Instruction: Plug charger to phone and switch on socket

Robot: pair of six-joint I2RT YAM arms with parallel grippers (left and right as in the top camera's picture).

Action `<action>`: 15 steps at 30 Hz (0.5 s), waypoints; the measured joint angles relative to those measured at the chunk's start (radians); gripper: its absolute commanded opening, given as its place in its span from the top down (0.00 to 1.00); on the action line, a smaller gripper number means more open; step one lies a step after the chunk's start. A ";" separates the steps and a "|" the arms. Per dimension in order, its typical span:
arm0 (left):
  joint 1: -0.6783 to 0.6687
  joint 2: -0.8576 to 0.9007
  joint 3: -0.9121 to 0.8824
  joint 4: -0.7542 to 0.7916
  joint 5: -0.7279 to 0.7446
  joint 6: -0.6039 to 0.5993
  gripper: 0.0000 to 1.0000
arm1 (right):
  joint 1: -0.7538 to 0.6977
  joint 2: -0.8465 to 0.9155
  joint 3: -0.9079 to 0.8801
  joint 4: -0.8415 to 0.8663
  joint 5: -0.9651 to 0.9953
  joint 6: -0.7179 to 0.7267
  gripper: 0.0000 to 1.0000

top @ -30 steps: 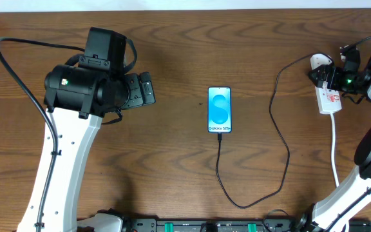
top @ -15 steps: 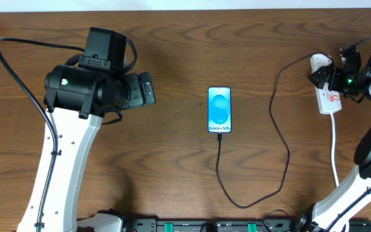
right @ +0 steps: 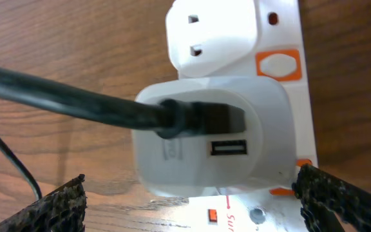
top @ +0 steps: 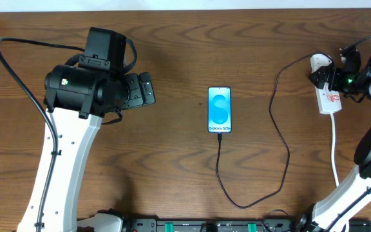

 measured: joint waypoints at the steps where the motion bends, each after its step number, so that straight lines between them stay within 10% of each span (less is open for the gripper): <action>1: 0.000 0.000 0.000 0.000 0.000 0.000 0.00 | 0.000 0.000 0.001 0.000 -0.004 -0.005 0.01; 15: 0.000 0.000 0.000 0.000 0.000 0.000 0.00 | 0.000 0.001 0.004 -0.002 -0.030 -0.016 0.01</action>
